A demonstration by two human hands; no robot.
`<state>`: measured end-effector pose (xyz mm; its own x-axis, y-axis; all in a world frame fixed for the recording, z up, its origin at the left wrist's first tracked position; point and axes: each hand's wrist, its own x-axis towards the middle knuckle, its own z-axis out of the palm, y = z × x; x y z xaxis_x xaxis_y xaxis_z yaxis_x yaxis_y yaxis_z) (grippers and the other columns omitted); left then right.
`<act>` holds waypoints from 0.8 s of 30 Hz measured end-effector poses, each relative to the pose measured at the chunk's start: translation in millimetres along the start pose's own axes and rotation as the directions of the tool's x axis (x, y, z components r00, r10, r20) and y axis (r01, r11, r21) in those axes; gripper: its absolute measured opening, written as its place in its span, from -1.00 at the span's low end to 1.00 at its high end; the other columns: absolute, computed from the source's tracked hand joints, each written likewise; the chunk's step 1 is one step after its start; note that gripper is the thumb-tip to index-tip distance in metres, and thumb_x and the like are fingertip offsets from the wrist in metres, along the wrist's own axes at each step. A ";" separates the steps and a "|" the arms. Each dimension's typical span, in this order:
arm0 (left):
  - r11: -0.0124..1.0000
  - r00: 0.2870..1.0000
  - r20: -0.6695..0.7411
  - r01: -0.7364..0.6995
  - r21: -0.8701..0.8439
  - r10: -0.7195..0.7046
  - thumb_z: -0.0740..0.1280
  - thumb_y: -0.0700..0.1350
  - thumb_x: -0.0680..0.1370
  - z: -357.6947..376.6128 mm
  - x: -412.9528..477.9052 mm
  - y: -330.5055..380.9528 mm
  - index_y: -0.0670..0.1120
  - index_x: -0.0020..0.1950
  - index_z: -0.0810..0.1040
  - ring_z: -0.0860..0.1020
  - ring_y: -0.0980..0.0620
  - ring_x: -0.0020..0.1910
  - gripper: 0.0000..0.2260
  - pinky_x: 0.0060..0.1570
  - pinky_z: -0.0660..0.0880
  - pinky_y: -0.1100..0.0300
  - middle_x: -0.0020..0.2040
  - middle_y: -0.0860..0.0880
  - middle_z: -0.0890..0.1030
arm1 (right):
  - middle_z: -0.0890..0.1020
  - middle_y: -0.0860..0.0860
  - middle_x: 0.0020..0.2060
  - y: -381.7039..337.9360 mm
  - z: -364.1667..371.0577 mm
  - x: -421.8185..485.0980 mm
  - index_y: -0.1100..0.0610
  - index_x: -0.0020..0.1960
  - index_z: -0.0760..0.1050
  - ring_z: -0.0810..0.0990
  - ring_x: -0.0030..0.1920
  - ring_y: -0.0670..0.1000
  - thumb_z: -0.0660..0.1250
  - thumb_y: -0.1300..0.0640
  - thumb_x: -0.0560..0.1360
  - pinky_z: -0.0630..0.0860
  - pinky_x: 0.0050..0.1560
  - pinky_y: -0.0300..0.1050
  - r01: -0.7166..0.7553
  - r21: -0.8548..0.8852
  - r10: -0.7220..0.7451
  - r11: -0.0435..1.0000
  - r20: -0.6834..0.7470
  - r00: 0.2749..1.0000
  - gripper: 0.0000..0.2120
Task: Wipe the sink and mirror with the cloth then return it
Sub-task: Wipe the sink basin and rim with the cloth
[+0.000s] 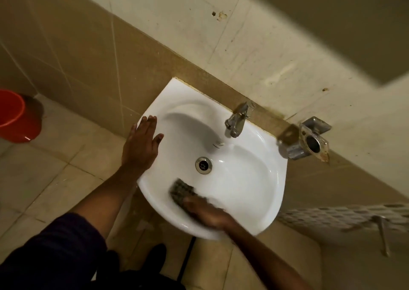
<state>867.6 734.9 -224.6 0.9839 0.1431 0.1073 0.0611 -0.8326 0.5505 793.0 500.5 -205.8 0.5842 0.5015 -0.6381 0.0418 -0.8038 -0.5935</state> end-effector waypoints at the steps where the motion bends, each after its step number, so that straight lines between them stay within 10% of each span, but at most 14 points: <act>1: 1.000 1.000 -0.004 -0.002 -0.001 0.002 0.00 0.06 0.57 -0.4 -0.6 0.3 -0.19 0.48 0.20 0.20 -0.11 0.49 -0.46 0.46 0.06 -0.03 0.48 -0.16 0.30 | 0.04 -0.08 0.51 31.2 -19.1 -19.5 -0.08 0.48 0.15 -0.02 0.50 -0.08 -0.04 -0.20 0.59 -0.09 0.52 0.01 -0.069 -0.085 0.069 0.994 -0.012 0.998 -0.50; 4: 1.000 1.000 -0.008 -0.008 -0.007 0.008 0.03 0.02 0.60 -0.3 -1.9 0.3 -0.19 0.49 0.18 0.18 -0.11 0.50 -0.49 0.46 0.03 -0.02 0.48 -0.16 0.28 | 0.12 -0.07 0.52 110.2 -97.7 -47.7 -0.10 0.46 0.18 0.00 0.52 -0.02 -0.16 -0.09 0.61 -0.21 0.47 0.16 -0.445 -0.427 0.374 0.787 -0.243 0.895 -0.55; 7: 1.000 1.000 -0.022 -0.021 -0.006 0.020 0.11 -0.06 0.62 -1.1 -0.4 2.5 -0.19 0.49 0.18 0.19 -0.11 0.50 -0.54 0.47 0.03 -0.03 0.48 -0.17 0.28 | 0.24 -0.19 0.47 131.2 -109.7 -43.7 -0.22 0.40 0.26 0.07 0.51 -0.02 -0.20 -0.14 0.53 -0.32 0.34 0.46 -0.502 -0.596 0.301 0.627 -0.409 0.862 -0.49; 9: 1.000 0.999 -0.029 -0.026 -0.005 0.026 0.11 -0.05 0.62 -0.3 0.0 1.5 -0.19 0.49 0.18 0.19 -0.11 0.49 -0.54 0.47 0.03 -0.02 0.48 -0.17 0.29 | 0.38 -0.17 0.40 127.6 -81.5 -48.1 -0.21 0.33 0.38 0.21 0.48 0.04 -0.14 -0.10 0.54 -0.26 0.36 0.46 -0.461 -0.546 0.181 0.699 -0.488 0.854 -0.53; 13: 1.000 0.999 -0.031 -0.030 0.005 0.030 0.03 0.04 0.58 5.0 0.7 -3.3 -0.20 0.48 0.21 0.23 -0.12 0.48 -0.48 0.46 0.06 -0.04 0.46 -0.18 0.32 | 0.38 -0.07 0.41 64.3 -20.4 -52.0 -0.04 0.36 0.41 0.27 0.43 -0.03 0.08 0.04 0.62 0.05 0.39 -0.21 -0.311 -0.208 0.256 0.927 -0.253 0.933 -0.66; 18: 0.999 0.998 -0.046 -0.046 0.008 0.047 0.09 0.00 0.58 7.7 2.4 -4.8 -0.25 0.43 0.27 0.28 -0.20 0.44 -0.50 0.42 0.12 -0.13 0.42 -0.24 0.37 | 0.66 0.00 0.10 -36.2 33.6 -31.3 -0.01 0.16 0.58 0.59 0.11 -0.05 0.17 -0.13 0.46 0.48 0.19 -0.11 0.006 0.137 0.042 0.991 -0.338 0.940 -0.62; 24: 0.987 0.996 0.058 0.072 -0.141 -0.064 0.15 -0.05 0.62 1.6 8.7 -4.6 -0.20 0.47 0.22 0.14 -0.11 0.51 -0.54 0.47 -0.07 -0.06 0.50 -0.17 0.24 | 0.64 0.23 0.07 -29.7 8.5 -76.4 0.30 0.12 0.58 0.53 0.03 -0.23 0.28 0.24 0.53 0.36 0.06 -0.50 0.228 0.060 -0.195 0.972 -0.341 0.920 -0.77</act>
<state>876.1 739.1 -227.5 0.9861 0.1647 0.0233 0.1072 -0.7364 0.6680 740.2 488.7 -143.5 0.8053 0.5090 -0.3041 0.1256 -0.6477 -0.7515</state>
